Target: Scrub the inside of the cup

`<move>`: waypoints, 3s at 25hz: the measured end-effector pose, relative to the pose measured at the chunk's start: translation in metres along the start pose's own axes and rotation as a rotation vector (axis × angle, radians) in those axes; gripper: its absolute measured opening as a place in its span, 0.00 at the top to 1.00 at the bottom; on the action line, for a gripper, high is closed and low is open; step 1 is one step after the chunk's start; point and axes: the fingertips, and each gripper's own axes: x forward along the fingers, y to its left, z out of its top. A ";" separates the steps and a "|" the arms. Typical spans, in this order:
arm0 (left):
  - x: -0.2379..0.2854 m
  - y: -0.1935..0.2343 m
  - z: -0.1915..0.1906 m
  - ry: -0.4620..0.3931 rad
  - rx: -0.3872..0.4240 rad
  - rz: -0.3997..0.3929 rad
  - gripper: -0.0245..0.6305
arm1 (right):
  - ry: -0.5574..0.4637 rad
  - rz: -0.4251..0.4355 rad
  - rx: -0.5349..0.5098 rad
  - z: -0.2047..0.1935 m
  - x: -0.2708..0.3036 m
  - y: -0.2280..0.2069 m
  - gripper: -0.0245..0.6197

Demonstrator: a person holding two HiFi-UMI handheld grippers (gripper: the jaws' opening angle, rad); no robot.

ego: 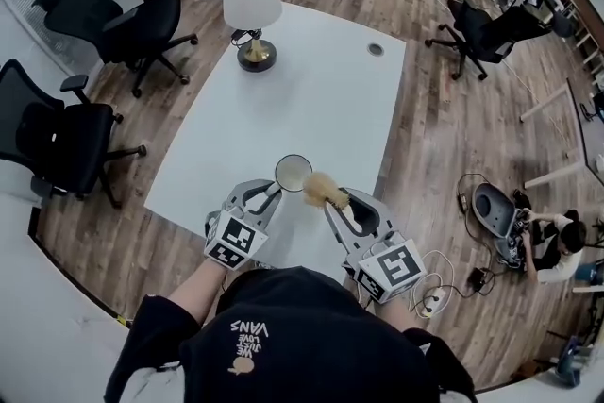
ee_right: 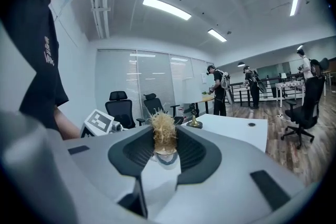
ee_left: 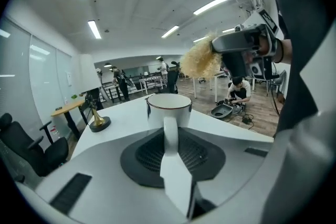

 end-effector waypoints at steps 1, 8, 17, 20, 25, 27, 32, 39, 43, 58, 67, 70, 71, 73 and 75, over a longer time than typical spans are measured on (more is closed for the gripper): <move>-0.004 -0.002 0.003 -0.001 0.013 -0.001 0.86 | -0.003 0.013 -0.013 0.002 0.004 0.002 0.77; -0.019 -0.015 0.021 -0.004 0.126 0.017 0.86 | 0.044 0.078 -0.167 0.013 0.025 0.021 0.77; -0.027 -0.021 0.033 -0.013 0.201 0.030 0.86 | 0.192 0.075 -0.345 -0.015 0.030 0.020 0.77; -0.027 -0.026 0.034 -0.010 0.224 0.022 0.86 | 0.206 0.106 -0.315 -0.021 0.030 0.026 0.78; -0.026 -0.035 0.037 -0.026 0.213 0.001 0.86 | 0.190 0.122 -0.262 -0.019 0.038 0.028 0.78; -0.028 -0.037 0.039 -0.034 0.209 0.006 0.86 | 0.191 0.093 -0.273 -0.017 0.040 0.021 0.78; -0.031 -0.029 0.041 -0.049 0.182 0.032 0.86 | 0.264 0.068 -0.338 -0.026 0.036 0.019 0.78; -0.029 -0.034 0.036 -0.033 0.176 0.020 0.86 | 0.247 0.140 -0.271 -0.025 0.047 0.035 0.78; -0.030 -0.037 0.038 -0.045 0.166 0.025 0.86 | 0.233 0.095 -0.281 -0.016 0.051 0.022 0.78; -0.027 -0.042 0.035 -0.051 0.127 -0.004 0.86 | 0.265 0.098 -0.244 -0.021 0.050 0.025 0.78; -0.024 -0.032 0.035 -0.076 0.062 0.006 0.86 | 0.271 0.016 -0.139 -0.034 0.038 0.007 0.78; -0.018 -0.030 0.031 -0.076 0.028 0.001 0.86 | 0.185 0.005 -0.043 -0.026 0.034 0.003 0.78; -0.016 -0.029 0.029 -0.077 0.009 0.001 0.86 | 0.143 -0.003 -0.003 -0.022 0.033 0.000 0.78; -0.013 -0.024 0.027 -0.086 -0.047 -0.001 0.86 | 0.067 -0.023 0.074 -0.013 0.030 -0.009 0.78; -0.010 -0.021 0.024 -0.100 -0.110 -0.007 0.86 | 0.016 -0.045 0.133 -0.007 0.027 -0.018 0.78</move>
